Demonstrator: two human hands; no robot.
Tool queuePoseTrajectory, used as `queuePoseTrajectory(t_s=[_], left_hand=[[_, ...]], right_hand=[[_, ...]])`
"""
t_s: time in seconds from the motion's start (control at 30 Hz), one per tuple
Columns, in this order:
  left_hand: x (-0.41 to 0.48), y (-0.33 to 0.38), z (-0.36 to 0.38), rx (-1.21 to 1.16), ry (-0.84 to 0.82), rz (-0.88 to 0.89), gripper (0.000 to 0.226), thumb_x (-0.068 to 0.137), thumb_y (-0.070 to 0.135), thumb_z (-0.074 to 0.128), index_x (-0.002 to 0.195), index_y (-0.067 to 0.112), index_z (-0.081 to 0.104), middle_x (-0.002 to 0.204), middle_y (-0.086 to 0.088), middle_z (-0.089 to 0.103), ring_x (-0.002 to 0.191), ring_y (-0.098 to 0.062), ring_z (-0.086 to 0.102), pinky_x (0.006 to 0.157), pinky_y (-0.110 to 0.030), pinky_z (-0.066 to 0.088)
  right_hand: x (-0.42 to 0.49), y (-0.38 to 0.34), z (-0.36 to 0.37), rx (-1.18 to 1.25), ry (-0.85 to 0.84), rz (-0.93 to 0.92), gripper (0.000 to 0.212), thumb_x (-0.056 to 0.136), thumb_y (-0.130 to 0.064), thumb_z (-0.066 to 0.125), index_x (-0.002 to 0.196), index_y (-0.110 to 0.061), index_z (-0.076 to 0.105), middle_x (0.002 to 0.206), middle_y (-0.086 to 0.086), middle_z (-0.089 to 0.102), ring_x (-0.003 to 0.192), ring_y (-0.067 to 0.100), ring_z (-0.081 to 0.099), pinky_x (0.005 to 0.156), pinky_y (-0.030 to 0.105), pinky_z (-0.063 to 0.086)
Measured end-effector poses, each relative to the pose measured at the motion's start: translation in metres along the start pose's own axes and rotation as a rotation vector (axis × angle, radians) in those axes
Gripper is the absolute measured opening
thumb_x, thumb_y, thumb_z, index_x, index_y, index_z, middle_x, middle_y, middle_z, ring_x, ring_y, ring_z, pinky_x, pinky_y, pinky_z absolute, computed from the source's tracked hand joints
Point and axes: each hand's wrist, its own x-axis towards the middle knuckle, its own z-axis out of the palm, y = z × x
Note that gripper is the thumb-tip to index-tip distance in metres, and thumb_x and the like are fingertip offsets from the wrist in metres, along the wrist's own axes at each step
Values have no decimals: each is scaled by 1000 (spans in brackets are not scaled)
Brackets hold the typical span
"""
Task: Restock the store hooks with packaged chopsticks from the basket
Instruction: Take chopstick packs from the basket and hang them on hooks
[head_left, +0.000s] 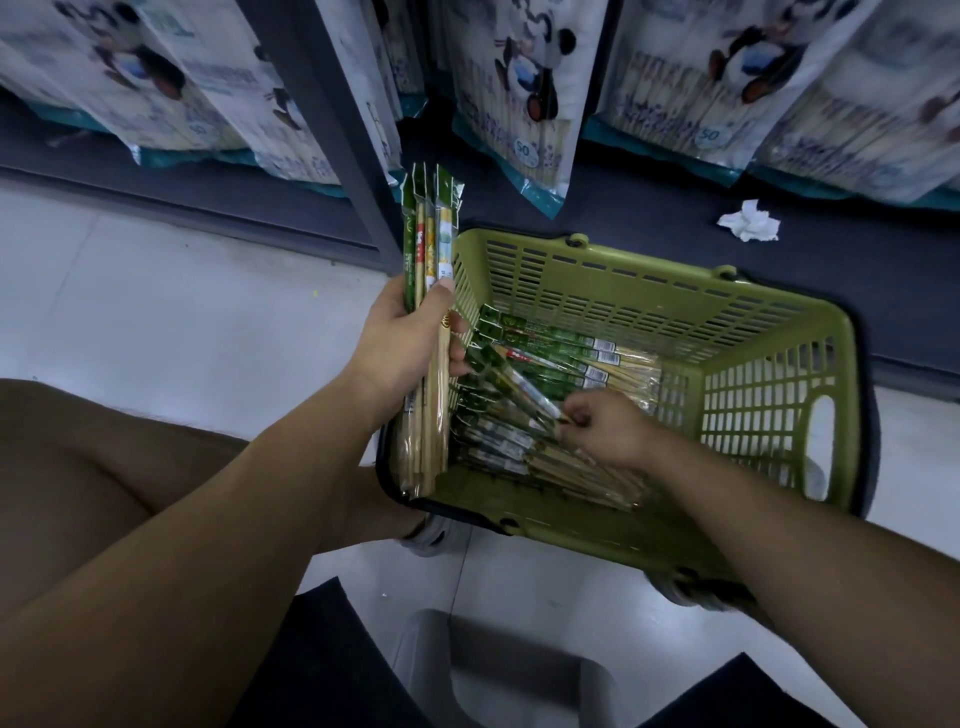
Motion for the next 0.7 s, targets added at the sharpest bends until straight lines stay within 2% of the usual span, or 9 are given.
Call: queuePoseTrajectory(t_s=[0.07,0.17,0.27,0.33,0.4,0.43,0.5,0.57,0.7], left_hand=[[-3,2,5,5,14,7,17,103,33,60,111,19,56,71,0,65,54,-17,58,49,-32,53],[-10,8,18,7,1,20,22,101,32,64,112,16,54,70,4,62,54,-12,57,48,-28,50],[-23,18,38,14,-89,92,37,95,31,72,120,10,55,78,1,64,59,-11,61,52,-27,52],[-31,27,52,-4,-107,141,37,90,36,76,118,18,60,91,5,74,74,-10,71,62,-24,58],[-38,39,63,-19,-94,179,34,88,38,77,115,24,61,102,5,77,92,-10,75,76,-23,60],[-40,45,68,-31,-91,194,31,89,36,77,113,25,61,102,4,77,95,-11,75,79,-25,60],[-45,61,75,-72,-103,205,30,89,38,78,111,27,62,99,4,78,94,-14,75,77,-29,60],[-50,77,78,-132,-134,208,39,81,48,81,112,29,65,101,0,78,95,-18,76,75,-29,59],[-64,105,84,-106,-191,276,37,73,65,75,104,45,68,102,5,77,95,-18,76,76,-35,61]], right_hand=[[-12,-21,-21,214,86,-14,8,95,-24,71,91,-18,68,85,-3,72,77,8,67,71,27,50],[-35,-61,-49,415,172,-75,10,96,-25,70,89,-18,69,74,-9,71,56,-6,59,56,12,43],[-58,-99,-68,522,251,-160,8,96,-27,70,92,-20,70,72,-10,72,58,-5,61,57,13,45],[-70,-119,-75,548,324,-204,7,95,-27,71,93,-20,70,79,-5,75,65,5,67,59,20,50],[-82,-134,-82,522,431,-235,7,94,-24,72,93,-17,72,84,1,76,74,18,71,67,32,56],[-87,-139,-85,476,482,-265,7,94,-23,71,89,-17,72,79,0,74,69,17,68,64,34,54],[-101,-146,-94,301,561,-326,10,94,-23,69,84,-19,70,75,-2,66,62,8,59,59,24,44],[-117,-151,-106,151,588,-377,8,95,-24,65,89,-22,70,82,2,58,68,7,57,63,20,43],[-150,-156,-131,83,576,-426,10,98,-26,61,93,-23,69,75,-3,57,66,14,60,68,37,56]])
